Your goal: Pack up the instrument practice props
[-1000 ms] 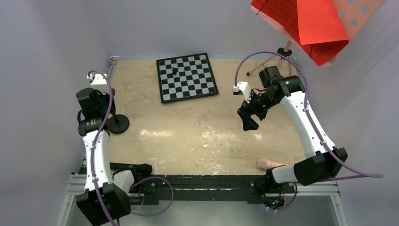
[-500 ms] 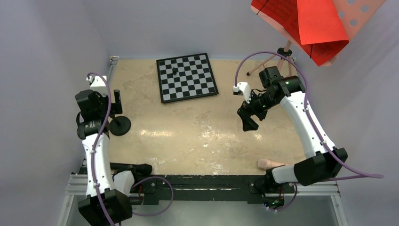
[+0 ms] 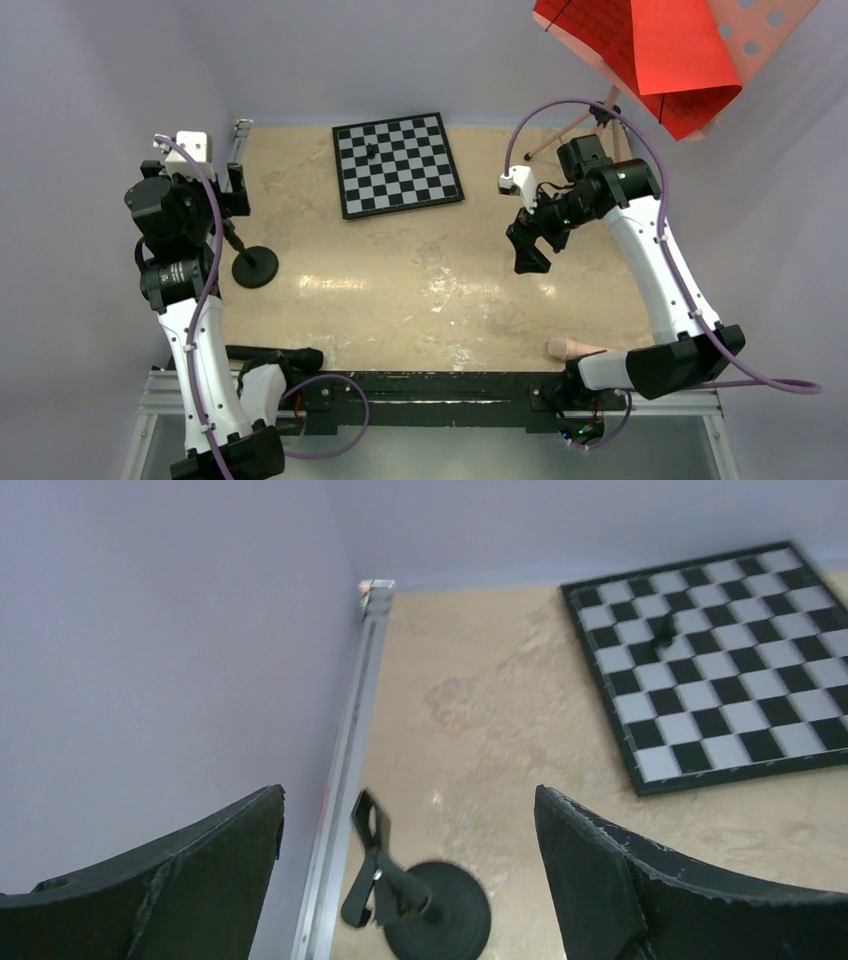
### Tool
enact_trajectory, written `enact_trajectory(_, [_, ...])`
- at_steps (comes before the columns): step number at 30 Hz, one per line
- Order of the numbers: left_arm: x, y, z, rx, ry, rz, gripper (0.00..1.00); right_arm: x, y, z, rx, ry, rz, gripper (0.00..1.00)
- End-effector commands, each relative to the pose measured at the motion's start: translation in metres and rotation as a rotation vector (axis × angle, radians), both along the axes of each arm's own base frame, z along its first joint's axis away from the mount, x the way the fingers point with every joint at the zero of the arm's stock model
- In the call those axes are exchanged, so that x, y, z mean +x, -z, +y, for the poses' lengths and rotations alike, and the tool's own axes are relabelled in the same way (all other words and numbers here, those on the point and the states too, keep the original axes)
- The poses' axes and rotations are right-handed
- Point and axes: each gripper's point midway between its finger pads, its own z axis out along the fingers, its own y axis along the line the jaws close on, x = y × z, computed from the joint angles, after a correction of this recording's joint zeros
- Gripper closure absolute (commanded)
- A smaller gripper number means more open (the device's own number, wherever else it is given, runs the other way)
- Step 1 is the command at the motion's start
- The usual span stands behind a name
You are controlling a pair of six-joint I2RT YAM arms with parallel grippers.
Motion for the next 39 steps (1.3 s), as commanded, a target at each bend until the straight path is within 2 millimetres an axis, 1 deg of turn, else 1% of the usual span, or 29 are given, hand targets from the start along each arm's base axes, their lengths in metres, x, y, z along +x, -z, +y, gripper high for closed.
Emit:
enact_trajectory(1, [0.017,-0.067,-0.064,0.01,0.354,-0.212,0.01,-0.012,-0.034,0.007,0.083,-0.032,-0.13,0.01])
enact_trajectory(3, [0.02,-0.08,-0.106,-0.002,0.583,-0.259,0.04,-0.013,-0.028,-0.003,0.043,-0.014,-0.194,0.01])
enact_trajectory(5, [0.02,-0.088,-0.147,-0.051,0.809,-0.267,0.06,-0.003,-0.015,-0.022,-0.04,0.068,-0.267,0.01])
enact_trajectory(7, [0.02,-0.09,-0.186,-0.095,0.997,-0.243,0.07,0.012,-0.006,-0.047,-0.112,0.247,-0.326,0.01])
enact_trajectory(8, [0.02,-0.088,-0.211,-0.119,1.102,-0.221,0.08,0.014,-0.003,-0.056,-0.125,0.316,-0.327,0.01])
enact_trajectory(9, [0.021,-0.089,-0.226,-0.128,1.16,-0.21,0.09,0.013,0.0,-0.062,-0.123,0.36,-0.309,0.01])
enact_trajectory(10, [0.017,-0.089,-0.247,-0.121,1.231,-0.206,0.11,0.01,0.002,-0.068,-0.12,0.4,-0.285,0.01])
enact_trajectory(12, [0.014,-0.088,-0.28,-0.103,1.332,-0.208,0.12,0.001,0.003,-0.073,-0.099,0.454,-0.229,0.03])
enact_trajectory(15, [0.014,-0.079,-0.322,-0.101,1.433,-0.187,0.17,-0.006,-0.001,-0.085,-0.061,0.585,-0.196,0.05])
enact_trajectory(16, [0.014,-0.074,-0.335,-0.11,1.463,-0.175,0.2,-0.008,-0.002,-0.088,-0.055,0.609,-0.208,0.06])
enact_trajectory(18, [0.016,-0.061,-0.358,-0.135,1.495,-0.151,0.25,-0.008,-0.005,-0.104,-0.07,0.683,-0.272,0.09])
enact_trajectory(19, [0.021,-0.055,-0.367,-0.145,1.494,-0.151,0.28,-0.008,-0.007,-0.111,-0.078,0.707,-0.32,0.11])
enact_trajectory(21, [0.027,-0.043,-0.379,-0.188,1.484,-0.12,0.31,-0.004,-0.007,-0.12,-0.092,0.75,-0.385,0.19])
enact_trajectory(22, [0.031,-0.041,-0.384,-0.201,1.472,-0.123,0.32,-0.002,-0.007,-0.121,-0.088,0.768,-0.398,0.26])
enact_trajectory(24, [0.035,-0.037,-0.389,-0.213,1.448,-0.126,0.32,0.004,-0.008,-0.118,-0.055,0.788,-0.408,0.36])
enact_trajectory(26, [0.036,-0.032,-0.393,-0.24,1.43,-0.11,0.3,0.017,-0.011,-0.119,-0.023,0.828,-0.434,0.43])
enact_trajectory(27, [0.037,-0.03,-0.394,-0.24,1.423,-0.11,0.29,0.027,-0.014,-0.124,-0.018,0.874,-0.463,0.47])
enact_trajectory(28, [0.037,-0.029,-0.396,-0.239,1.425,-0.108,0.28,0.042,-0.019,-0.13,-0.002,0.93,-0.512,0.5])
enact_trajectory(30, [0.036,-0.028,-0.398,-0.238,1.43,-0.098,0.25,0.063,-0.023,-0.135,0.022,0.961,-0.578,0.5])
enact_trajectory(32, [0.034,-0.027,-0.399,-0.236,1.435,-0.077,0.24,0.084,-0.026,-0.135,0.052,0.96,-0.621,0.5])
enact_trajectory(37, [0.021,-0.02,-0.394,-0.19,1.468,-0.009,0.22,0.135,-0.026,-0.139,0.08,0.975,-0.675,0.36])
enact_trajectory(39, [0.017,-0.015,-0.39,-0.168,1.474,0.014,0.22,0.154,-0.025,-0.141,0.088,0.977,-0.692,0.36])
